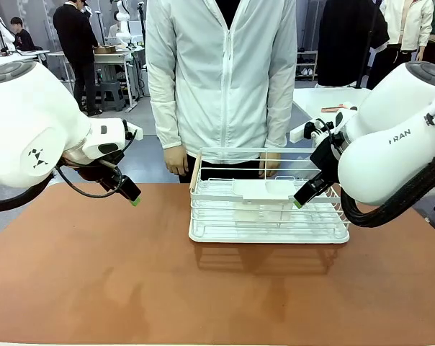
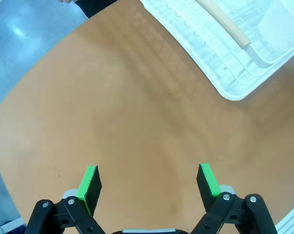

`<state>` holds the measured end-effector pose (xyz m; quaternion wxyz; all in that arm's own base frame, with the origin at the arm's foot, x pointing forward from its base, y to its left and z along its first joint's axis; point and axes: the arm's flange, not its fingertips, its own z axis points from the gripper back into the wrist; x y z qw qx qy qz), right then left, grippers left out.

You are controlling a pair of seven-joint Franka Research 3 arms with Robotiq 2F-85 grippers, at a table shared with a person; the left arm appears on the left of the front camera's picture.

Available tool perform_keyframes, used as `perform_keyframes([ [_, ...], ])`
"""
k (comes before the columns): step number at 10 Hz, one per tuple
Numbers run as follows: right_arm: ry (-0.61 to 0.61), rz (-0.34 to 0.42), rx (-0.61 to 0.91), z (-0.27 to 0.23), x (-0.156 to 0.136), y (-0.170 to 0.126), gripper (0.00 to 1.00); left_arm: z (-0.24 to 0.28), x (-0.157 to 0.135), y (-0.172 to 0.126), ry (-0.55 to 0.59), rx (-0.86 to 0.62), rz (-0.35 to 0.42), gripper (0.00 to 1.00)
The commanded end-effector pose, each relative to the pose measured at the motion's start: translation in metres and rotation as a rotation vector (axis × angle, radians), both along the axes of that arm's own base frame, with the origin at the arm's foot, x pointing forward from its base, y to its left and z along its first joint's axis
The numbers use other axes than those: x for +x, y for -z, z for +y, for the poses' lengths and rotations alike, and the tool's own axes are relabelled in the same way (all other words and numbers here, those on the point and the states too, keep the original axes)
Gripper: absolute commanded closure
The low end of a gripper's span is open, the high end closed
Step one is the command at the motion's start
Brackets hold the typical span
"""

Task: Clean the table.
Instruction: Pick up the Lint Roller when the human hands it over.

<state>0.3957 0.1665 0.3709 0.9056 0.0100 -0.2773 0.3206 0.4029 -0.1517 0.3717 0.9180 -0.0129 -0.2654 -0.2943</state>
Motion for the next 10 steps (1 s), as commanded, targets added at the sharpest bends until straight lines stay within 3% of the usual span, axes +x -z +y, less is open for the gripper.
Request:
perform_keyframes([
  [1,0.0,0.0,0.0,0.0,0.0,0.0,0.0,0.0,0.0,0.0,0.0,0.0,0.0,0.0],
  [2,-0.07,-0.035,0.017,-0.006,0.002,-0.02,0.0,0.001,-0.001,-0.018,0.102,0.021,-0.029,0.0],
  [3,-0.183,-0.112,-0.002,-0.018,0.001,-0.047,0.0,0.005,-0.005,-0.038,0.253,0.055,0.051,0.0],
  [5,-0.46,-0.077,0.066,-0.058,0.006,-0.105,0.0,0.038,-0.016,-0.104,0.658,0.076,0.133,0.0],
  [6,-0.535,-0.087,0.086,-0.081,0.012,-0.124,0.0,0.061,-0.021,-0.131,0.815,-0.017,0.151,0.0],
  [7,-0.658,-0.075,0.159,-0.111,0.013,-0.14,0.0,0.093,-0.025,-0.151,0.997,-0.092,0.103,0.0],
  [8,-0.668,-0.085,0.214,-0.142,0.016,-0.148,0.0,0.133,-0.028,-0.165,1.101,-0.155,-0.044,0.0],
  [9,-0.552,-0.077,0.281,-0.17,0.023,-0.152,0.0,0.164,-0.029,-0.171,0.997,-0.212,-0.083,0.0],
  [10,-0.43,-0.078,0.347,-0.204,0.027,-0.156,0.0,0.199,-0.029,-0.173,0.854,-0.258,-0.05,0.0],
])
